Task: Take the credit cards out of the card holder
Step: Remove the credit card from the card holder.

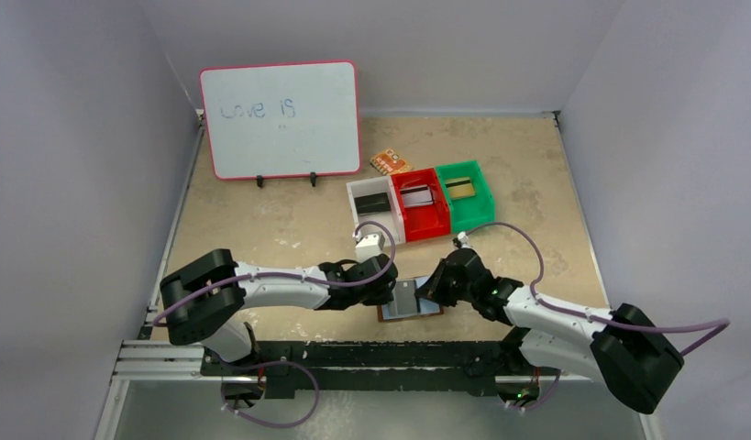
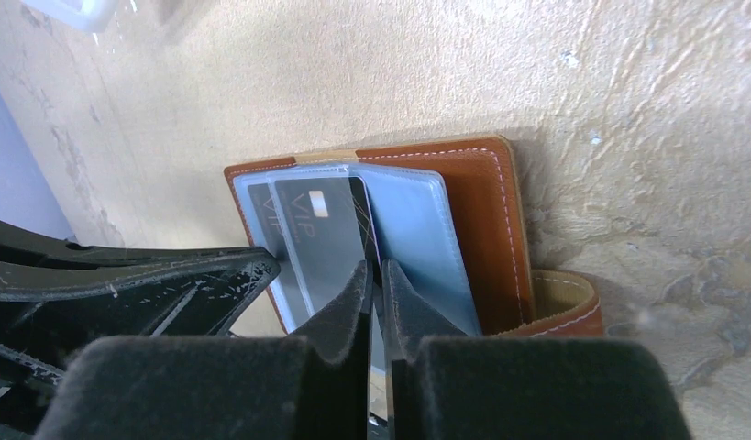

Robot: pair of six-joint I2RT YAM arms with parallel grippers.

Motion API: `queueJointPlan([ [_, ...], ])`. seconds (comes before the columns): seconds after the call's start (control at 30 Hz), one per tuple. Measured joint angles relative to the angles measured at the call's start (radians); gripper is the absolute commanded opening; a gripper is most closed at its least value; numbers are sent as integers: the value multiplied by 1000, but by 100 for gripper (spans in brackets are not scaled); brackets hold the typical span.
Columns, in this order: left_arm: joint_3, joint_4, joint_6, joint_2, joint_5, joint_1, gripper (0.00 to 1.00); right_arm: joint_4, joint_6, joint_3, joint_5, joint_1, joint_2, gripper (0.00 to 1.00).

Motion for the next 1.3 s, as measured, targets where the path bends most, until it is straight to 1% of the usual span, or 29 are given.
queueJointPlan([
  [0.07,1,-2,0,1,-3,-1,3,-11,0,0,11,0,-10,6],
  [0.3,14,-28,5,-4,-15,-5,12,-26,-1,0,20,-3,-10,5],
  [0.57,47,-91,21,-18,-25,-5,15,3,0,-4,11,-3,8,6],
  [0.7,50,-100,23,-26,-32,-5,15,20,2,-18,5,-3,-4,14],
  [0.9,51,-128,23,-32,-43,-5,15,29,16,-40,-13,-3,-42,20],
  [1.07,55,-178,22,-44,-78,-5,15,54,24,-56,-23,-3,-58,29],
  [1.13,56,-186,23,-50,-84,-5,15,83,26,-68,-41,-3,-60,31],
  [1.3,57,-186,23,-51,-85,-5,15,148,34,-93,-73,-3,-52,31],
])
